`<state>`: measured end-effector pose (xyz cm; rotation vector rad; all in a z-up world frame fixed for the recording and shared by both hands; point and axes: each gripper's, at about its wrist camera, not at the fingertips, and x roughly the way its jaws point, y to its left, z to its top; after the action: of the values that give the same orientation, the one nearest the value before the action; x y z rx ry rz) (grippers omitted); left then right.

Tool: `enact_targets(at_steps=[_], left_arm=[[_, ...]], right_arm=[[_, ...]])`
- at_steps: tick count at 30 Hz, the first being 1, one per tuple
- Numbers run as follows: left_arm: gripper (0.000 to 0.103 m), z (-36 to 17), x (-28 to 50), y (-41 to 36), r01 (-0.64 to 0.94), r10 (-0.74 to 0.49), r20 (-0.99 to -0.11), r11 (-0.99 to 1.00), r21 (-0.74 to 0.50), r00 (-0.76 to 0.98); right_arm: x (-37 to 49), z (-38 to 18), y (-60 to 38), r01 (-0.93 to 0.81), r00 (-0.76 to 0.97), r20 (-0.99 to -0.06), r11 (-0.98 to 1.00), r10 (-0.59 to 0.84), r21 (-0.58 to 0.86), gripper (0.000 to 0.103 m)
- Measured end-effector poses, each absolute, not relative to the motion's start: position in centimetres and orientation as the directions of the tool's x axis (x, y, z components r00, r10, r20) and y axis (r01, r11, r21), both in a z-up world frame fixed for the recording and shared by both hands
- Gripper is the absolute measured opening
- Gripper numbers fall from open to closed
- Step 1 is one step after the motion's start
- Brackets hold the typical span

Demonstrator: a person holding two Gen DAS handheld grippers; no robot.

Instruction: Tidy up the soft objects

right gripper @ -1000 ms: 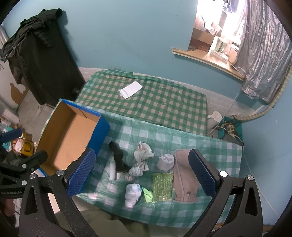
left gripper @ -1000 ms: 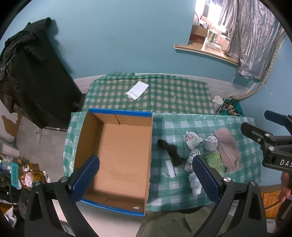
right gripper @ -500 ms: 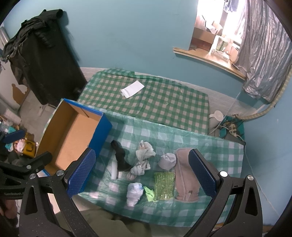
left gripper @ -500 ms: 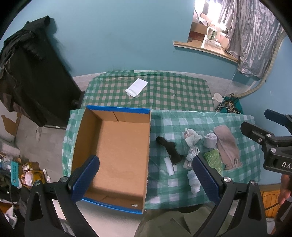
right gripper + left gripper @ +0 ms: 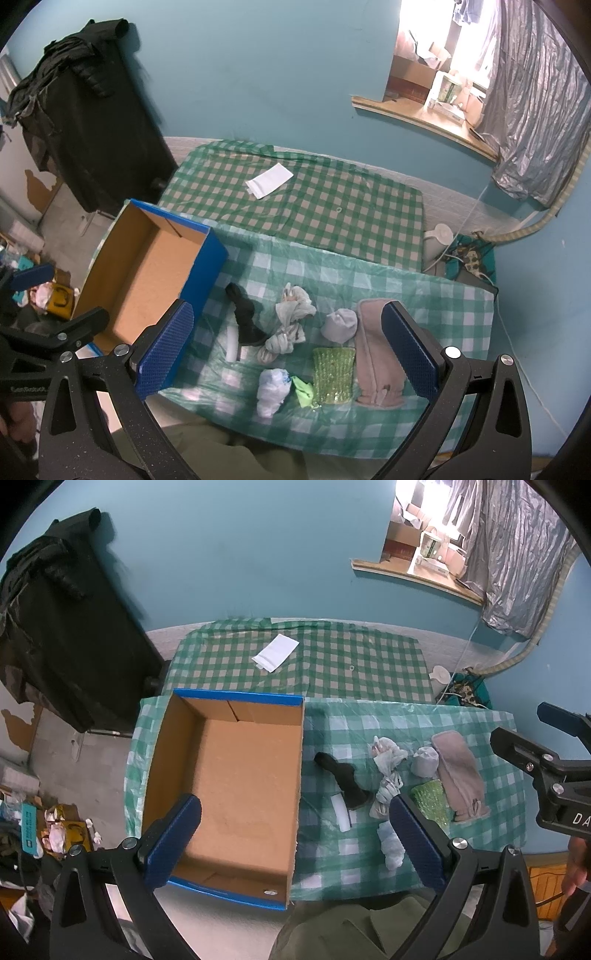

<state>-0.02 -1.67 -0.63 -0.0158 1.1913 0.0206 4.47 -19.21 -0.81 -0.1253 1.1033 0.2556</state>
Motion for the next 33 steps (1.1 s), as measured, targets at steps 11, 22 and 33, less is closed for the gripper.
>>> enact_targets(at_steps=[11,22,33], left_arm=[[0.102,-0.7,-0.1,-2.0,-0.015,0.011,-0.929,1.000,0.006,0.370],[0.102,-1.0,-0.2,-2.0,-0.019,-0.014,-0.935,1.000,-0.023,0.354],[0.102,-1.7,0.2,-3.1,0.020,-0.013,-0.945,1.000,-0.007,0.328]], right_arm=[[4.5,-0.9,-19.5,-0.267,0.423,-0.894,0.963,0.145,0.029,0.102],[4.1,-1.3,-19.3,-0.269,0.418,-0.896,0.963,0.149,0.034,0.102],[4.0,-2.2,-20.5,-0.261,0.388,-0.903,0.962,0.183,0.083,0.102]])
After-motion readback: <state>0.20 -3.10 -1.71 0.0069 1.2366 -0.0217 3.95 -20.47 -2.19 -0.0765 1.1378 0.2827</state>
